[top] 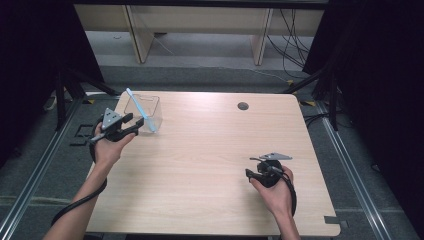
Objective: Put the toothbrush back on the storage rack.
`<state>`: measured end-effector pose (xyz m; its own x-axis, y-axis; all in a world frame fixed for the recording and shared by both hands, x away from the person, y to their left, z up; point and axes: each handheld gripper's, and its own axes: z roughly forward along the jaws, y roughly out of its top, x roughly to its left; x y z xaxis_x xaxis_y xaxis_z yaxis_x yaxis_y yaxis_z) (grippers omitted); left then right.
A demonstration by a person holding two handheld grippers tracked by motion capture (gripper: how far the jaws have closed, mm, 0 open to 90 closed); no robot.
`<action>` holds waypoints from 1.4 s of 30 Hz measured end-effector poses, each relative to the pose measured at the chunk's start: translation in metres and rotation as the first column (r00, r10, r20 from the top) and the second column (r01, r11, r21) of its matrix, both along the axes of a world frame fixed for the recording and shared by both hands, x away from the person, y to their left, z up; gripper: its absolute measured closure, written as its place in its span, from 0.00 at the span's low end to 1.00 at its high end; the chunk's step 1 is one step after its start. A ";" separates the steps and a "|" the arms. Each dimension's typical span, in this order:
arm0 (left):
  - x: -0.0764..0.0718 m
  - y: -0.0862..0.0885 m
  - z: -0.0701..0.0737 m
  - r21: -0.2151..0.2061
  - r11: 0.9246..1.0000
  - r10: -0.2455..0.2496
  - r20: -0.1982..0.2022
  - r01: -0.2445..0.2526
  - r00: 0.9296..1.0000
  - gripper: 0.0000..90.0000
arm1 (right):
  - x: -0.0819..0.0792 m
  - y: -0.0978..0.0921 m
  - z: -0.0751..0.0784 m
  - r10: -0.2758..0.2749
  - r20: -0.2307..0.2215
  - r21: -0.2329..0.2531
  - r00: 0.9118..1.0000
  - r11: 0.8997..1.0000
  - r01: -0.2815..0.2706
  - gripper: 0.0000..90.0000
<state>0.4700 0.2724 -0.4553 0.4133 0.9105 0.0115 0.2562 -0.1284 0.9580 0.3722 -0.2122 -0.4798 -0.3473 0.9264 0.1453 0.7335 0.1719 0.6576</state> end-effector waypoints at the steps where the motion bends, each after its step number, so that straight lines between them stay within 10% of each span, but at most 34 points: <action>1: -0.002 0.001 -0.001 0.004 1.000 -0.002 -0.002 0.002 1.000 0.53 | 0.000 0.000 0.000 0.002 0.001 0.000 1.000 1.000 -0.002 0.56; 22: -0.068 0.011 -0.026 0.079 0.997 0.015 -0.040 -0.011 0.999 0.46 | 0.000 0.000 -0.001 0.000 0.003 0.011 1.000 1.000 0.000 0.55; 42: -0.112 0.022 -0.057 0.055 0.998 0.037 -0.081 -0.032 0.996 0.42 | 0.001 -0.001 -0.004 0.012 0.019 -0.028 1.000 1.000 -0.012 0.55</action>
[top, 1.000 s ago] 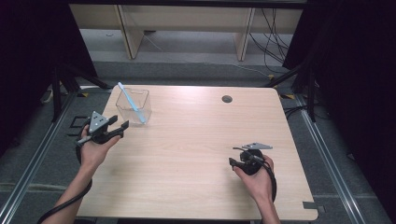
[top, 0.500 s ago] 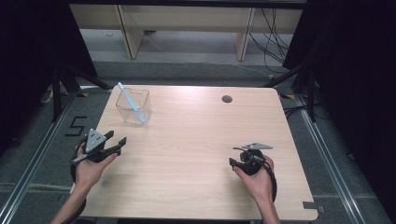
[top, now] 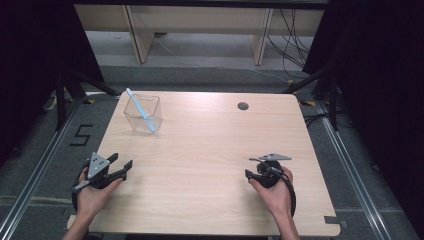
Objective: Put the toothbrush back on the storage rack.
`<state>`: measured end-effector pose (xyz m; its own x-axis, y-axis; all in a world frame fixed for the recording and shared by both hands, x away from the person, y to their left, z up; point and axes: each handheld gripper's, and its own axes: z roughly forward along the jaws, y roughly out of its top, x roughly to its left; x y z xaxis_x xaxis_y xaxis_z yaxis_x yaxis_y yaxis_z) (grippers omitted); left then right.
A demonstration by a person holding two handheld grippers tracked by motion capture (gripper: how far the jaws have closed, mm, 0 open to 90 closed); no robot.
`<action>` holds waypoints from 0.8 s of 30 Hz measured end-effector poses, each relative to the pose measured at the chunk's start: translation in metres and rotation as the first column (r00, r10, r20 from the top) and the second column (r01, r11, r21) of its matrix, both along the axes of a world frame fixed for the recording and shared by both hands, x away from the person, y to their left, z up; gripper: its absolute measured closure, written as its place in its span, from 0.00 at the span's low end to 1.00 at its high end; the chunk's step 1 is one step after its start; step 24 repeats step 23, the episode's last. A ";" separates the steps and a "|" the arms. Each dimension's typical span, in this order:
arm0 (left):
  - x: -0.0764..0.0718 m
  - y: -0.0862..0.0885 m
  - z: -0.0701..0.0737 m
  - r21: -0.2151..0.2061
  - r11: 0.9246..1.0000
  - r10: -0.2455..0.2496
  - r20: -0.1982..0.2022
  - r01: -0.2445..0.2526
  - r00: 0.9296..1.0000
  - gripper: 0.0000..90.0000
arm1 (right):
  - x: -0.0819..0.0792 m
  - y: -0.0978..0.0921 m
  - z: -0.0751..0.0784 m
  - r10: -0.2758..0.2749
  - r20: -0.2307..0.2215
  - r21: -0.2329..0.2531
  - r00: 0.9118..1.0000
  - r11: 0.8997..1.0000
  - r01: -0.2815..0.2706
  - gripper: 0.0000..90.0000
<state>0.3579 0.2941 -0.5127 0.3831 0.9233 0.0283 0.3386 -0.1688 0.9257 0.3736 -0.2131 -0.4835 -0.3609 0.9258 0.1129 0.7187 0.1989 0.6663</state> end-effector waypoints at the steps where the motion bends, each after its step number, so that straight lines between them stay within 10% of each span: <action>1: -0.002 0.001 -0.002 -0.008 1.000 0.000 0.002 0.000 1.000 0.42 | 0.000 0.001 0.000 0.006 -0.004 0.027 1.000 1.000 -0.006 0.55; 24: -0.017 0.011 -0.011 -0.050 0.999 0.019 0.020 -0.018 1.000 0.39 | -0.002 0.009 0.000 0.000 -0.022 0.019 1.000 1.000 0.000 0.55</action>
